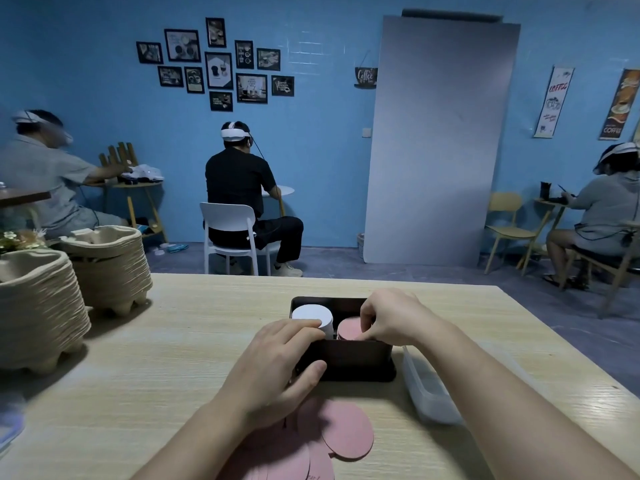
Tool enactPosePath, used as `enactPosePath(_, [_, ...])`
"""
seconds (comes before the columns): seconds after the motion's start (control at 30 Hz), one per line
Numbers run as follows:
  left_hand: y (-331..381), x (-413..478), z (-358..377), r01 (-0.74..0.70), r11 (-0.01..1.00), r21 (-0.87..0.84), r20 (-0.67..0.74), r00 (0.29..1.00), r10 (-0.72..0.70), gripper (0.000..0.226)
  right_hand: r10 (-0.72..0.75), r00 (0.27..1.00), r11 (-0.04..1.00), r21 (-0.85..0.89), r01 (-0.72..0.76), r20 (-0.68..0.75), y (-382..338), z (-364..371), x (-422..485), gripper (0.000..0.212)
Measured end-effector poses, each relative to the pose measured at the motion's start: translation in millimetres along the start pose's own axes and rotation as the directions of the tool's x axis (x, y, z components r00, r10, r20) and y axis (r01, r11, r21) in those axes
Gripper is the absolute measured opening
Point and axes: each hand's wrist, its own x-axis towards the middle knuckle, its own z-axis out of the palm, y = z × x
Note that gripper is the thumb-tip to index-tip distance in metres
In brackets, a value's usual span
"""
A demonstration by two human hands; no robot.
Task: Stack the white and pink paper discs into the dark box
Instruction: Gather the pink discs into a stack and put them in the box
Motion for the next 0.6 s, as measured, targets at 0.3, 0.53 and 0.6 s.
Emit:
enactPosePath(0.3, [2.2, -3.6, -6.2, 0.034, 0.999, -0.018, 0.002, 0.999, -0.033, 0.042, 0.056, 0.996, 0.971, 0.235, -0.037, -0.075, 11.8, -2.3, -15.9, 0.053])
enactPosePath(0.53, [14.4, -7.9, -13.4, 0.041, 0.998, -0.057, -0.072, 0.996, -0.045, 0.035, 0.018, 0.943, 0.927, 0.359, 0.11, -0.333, 13.7, 0.6, -47.3, 0.019])
enactPosePath(0.6, [18.5, -12.5, -17.3, 0.031, 0.998, -0.054, -0.099, 0.994, -0.036, 0.031, -0.004, 0.92, 0.907, 0.386, 0.169, -0.393, 7.3, 2.9, -64.7, 0.018])
